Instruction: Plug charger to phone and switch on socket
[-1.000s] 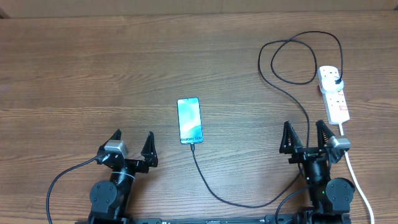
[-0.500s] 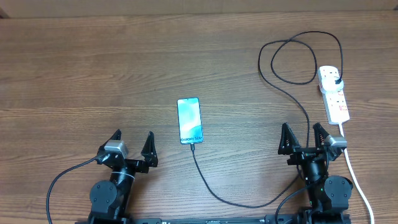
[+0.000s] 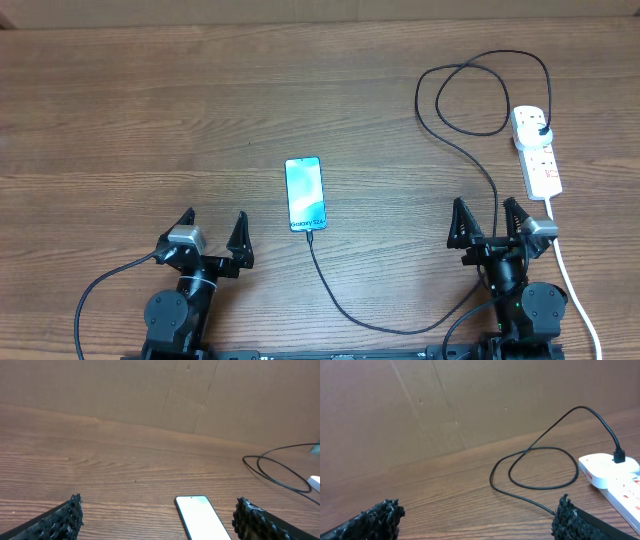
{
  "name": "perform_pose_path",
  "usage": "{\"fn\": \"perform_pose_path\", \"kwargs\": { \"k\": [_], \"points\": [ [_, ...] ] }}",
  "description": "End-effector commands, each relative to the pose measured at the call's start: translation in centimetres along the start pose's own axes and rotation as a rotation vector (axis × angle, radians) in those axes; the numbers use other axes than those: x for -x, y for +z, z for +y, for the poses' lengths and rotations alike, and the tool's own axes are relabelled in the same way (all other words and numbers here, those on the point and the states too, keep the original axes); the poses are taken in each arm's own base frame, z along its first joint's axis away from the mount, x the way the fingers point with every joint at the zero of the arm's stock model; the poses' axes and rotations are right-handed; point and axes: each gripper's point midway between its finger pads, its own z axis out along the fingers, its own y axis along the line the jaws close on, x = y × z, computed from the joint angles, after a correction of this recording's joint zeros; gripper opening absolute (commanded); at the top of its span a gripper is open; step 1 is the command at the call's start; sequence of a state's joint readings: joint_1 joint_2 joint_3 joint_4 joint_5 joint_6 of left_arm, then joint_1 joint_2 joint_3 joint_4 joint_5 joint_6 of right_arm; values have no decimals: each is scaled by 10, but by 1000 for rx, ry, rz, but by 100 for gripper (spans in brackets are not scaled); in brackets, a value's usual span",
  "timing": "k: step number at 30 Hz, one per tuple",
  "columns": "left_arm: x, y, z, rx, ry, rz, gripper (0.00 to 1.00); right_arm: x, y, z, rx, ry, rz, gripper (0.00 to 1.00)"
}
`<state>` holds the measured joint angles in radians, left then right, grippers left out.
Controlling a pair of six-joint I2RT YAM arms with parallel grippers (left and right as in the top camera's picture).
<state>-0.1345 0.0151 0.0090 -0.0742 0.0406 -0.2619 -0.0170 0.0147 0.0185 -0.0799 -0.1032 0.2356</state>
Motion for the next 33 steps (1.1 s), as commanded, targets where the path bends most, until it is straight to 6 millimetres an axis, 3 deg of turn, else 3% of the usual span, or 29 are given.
{"fn": "perform_pose_path", "kwargs": {
  "k": [1, 11, 17, 23, 33],
  "points": [
    [1, 0, 3, 12, 66, -7, 100, -2, 0, -1, -4, 3, -4, 100],
    [0, 0, 2, 7, 285, -5, 100, -2, 0, -1, -4, 3, -4, 100],
    [2, -1, 4, 18, 283, -9, 100, -2, 0, -1, -4, 3, -4, 100],
    [7, -2, 23, 95, 277, -19, 99, -2, 0, -1, -4, 3, -4, 100],
    [7, -2, 23, 95, 277, -18, 99, -2, 0, -1, -4, 3, -4, 100]
  ]
}}
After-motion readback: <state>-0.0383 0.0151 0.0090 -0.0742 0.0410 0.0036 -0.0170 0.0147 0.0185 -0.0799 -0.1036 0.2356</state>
